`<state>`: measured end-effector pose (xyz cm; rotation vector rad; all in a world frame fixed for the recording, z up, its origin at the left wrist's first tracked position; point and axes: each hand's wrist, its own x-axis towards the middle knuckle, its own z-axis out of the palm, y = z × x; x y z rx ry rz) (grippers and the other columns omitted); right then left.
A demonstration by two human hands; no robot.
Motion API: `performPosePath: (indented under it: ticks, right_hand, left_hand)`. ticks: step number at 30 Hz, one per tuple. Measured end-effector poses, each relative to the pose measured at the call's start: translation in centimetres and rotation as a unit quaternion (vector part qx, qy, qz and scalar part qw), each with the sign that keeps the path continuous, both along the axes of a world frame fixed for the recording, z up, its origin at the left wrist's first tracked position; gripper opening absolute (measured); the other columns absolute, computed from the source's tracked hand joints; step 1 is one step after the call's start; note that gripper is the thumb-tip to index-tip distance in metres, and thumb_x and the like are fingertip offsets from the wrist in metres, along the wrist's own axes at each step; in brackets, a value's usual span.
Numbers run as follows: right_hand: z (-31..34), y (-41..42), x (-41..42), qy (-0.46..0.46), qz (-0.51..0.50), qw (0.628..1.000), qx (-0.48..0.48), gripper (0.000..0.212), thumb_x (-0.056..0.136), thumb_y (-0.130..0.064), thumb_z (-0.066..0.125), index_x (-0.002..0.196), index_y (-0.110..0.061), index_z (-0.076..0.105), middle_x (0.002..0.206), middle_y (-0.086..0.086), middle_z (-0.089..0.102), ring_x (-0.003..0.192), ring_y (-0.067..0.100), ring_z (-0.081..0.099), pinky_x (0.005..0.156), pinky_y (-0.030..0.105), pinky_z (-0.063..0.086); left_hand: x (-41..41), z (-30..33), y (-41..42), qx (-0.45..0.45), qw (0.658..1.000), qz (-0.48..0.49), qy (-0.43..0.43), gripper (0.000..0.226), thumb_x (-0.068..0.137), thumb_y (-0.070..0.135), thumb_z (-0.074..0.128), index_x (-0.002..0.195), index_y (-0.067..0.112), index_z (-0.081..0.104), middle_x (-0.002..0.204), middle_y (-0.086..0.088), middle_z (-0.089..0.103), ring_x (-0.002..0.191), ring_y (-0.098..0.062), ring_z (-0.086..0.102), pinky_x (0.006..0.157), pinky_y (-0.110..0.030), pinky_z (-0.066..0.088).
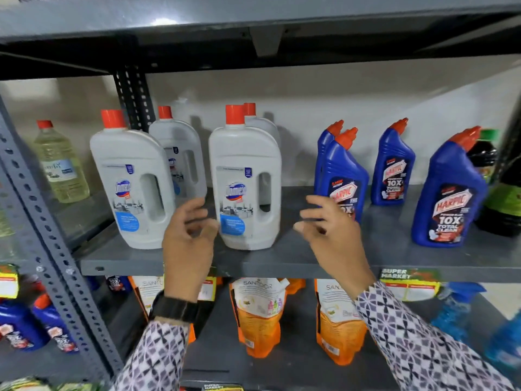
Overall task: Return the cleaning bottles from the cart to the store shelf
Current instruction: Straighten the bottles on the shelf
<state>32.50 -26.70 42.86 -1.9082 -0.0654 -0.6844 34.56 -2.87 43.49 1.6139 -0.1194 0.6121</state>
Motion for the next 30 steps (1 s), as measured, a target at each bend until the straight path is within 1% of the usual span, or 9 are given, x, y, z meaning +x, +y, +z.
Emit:
performPosePath:
  ticks: [3, 6, 9, 10, 12, 14, 17, 22, 30]
  right_hand:
    - [0.0, -3.1, -1.2, -0.091, -0.132, 0.987, 0.031, 0.039, 0.089, -0.004, 0.071, 0.124, -0.018, 0.063, 0.105, -0.001, 0.073, 0.093, 0.013, 0.074, 0.081, 0.040, 0.064]
    - [-0.4, -6.6, -0.5, -0.070, -0.176, 0.981, 0.032, 0.060, 0.086, 0.001, 0.073, 0.139, -0.016, 0.052, 0.126, 0.006, 0.061, 0.109, 0.016, 0.065, 0.088, 0.031, 0.058]
    - [0.1, -9.8, 1.2, 0.039, -0.093, 0.995, 0.017, 0.082, 0.083, -0.008, 0.081, 0.152, -0.019, 0.038, 0.139, 0.005, 0.055, 0.122, 0.017, 0.058, 0.099, 0.032, 0.052]
    - [0.4, -10.6, 1.6, 0.067, -0.050, 0.996, 0.020, 0.082, 0.083, -0.008, 0.081, 0.152, -0.019, 0.038, 0.135, 0.003, 0.057, 0.117, 0.015, 0.060, 0.096, 0.029, 0.053]
    - [0.9, -11.7, 1.9, 0.097, -0.002, 0.995, 0.002, 0.070, 0.086, -0.006, 0.078, 0.147, -0.017, 0.045, 0.122, 0.001, 0.064, 0.105, 0.013, 0.066, 0.085, 0.025, 0.055]
    - [0.9, -12.7, 1.9, 0.102, -0.020, 0.993, -0.049, 0.054, 0.089, -0.007, 0.074, 0.138, -0.016, 0.053, 0.116, 0.004, 0.070, 0.106, 0.022, 0.071, 0.090, 0.037, 0.058]
    - [0.6, -13.8, 1.0, 0.105, -0.038, 0.989, -0.095, 0.040, 0.093, -0.011, 0.070, 0.131, -0.016, 0.058, 0.116, 0.004, 0.071, 0.107, 0.024, 0.070, 0.093, 0.040, 0.056]
    - [0.2, -14.7, -0.8, 0.097, 0.020, 0.995, -0.031, 0.042, 0.088, -0.011, 0.078, 0.123, -0.016, 0.054, 0.116, -0.001, 0.068, 0.105, 0.014, 0.068, 0.090, 0.029, 0.057]
    - [-0.4, -14.6, -1.3, 0.092, 0.015, 0.994, -0.058, 0.049, 0.090, -0.015, 0.077, 0.130, -0.016, 0.049, 0.120, -0.001, 0.062, 0.108, 0.014, 0.064, 0.092, 0.029, 0.056]
  left_hand:
    - [-2.6, -0.8, -4.7, -0.007, 0.999, -0.028, -0.020, 0.034, 0.092, 0.001, 0.066, 0.107, 0.031, 0.071, 0.094, 0.006, 0.071, 0.084, -0.017, 0.068, 0.085, -0.040, 0.059]
    - [-3.1, -1.1, -10.7, 0.084, 0.985, -0.148, 0.008, 0.035, 0.094, 0.008, 0.067, 0.118, 0.033, 0.070, 0.101, 0.010, 0.074, 0.087, -0.008, 0.071, 0.084, -0.028, 0.059]
    - [-0.4, 0.0, -15.5, 0.146, 0.969, -0.199, 0.030, 0.055, 0.096, 0.013, 0.065, 0.147, 0.024, 0.048, 0.134, 0.006, 0.060, 0.105, 0.005, 0.064, 0.093, -0.011, 0.050]
    - [0.5, 0.6, -16.7, 0.142, 0.965, -0.214, 0.044, 0.059, 0.096, 0.014, 0.065, 0.150, 0.025, 0.043, 0.139, 0.006, 0.056, 0.116, -0.002, 0.061, 0.103, -0.019, 0.049]
    - [2.3, 1.2, -18.2, 0.146, 0.959, -0.236, 0.056, 0.047, 0.095, 0.011, 0.065, 0.135, 0.032, 0.051, 0.136, 0.001, 0.062, 0.125, -0.015, 0.061, 0.113, -0.042, 0.049]
    - [3.1, 1.2, -19.1, 0.174, 0.956, -0.228, 0.059, 0.039, 0.096, 0.008, 0.064, 0.125, 0.032, 0.058, 0.127, -0.001, 0.070, 0.119, -0.019, 0.066, 0.111, -0.049, 0.050]
    - [2.6, 0.9, -19.9, 0.170, 0.956, -0.236, 0.044, 0.042, 0.096, 0.010, 0.067, 0.137, 0.015, 0.058, 0.130, -0.003, 0.071, 0.121, -0.018, 0.068, 0.109, -0.042, 0.052]
    - [1.7, -0.1, -20.1, 0.175, 0.950, -0.257, 0.033, 0.041, 0.097, 0.011, 0.065, 0.133, 0.027, 0.056, 0.122, 0.010, 0.072, 0.110, 0.003, 0.069, 0.094, -0.016, 0.054]
    - [1.7, -1.0, -19.6, 0.157, 0.957, -0.242, 0.033, 0.051, 0.094, 0.010, 0.069, 0.142, 0.020, 0.055, 0.124, 0.006, 0.073, 0.111, 0.000, 0.071, 0.090, -0.016, 0.058]
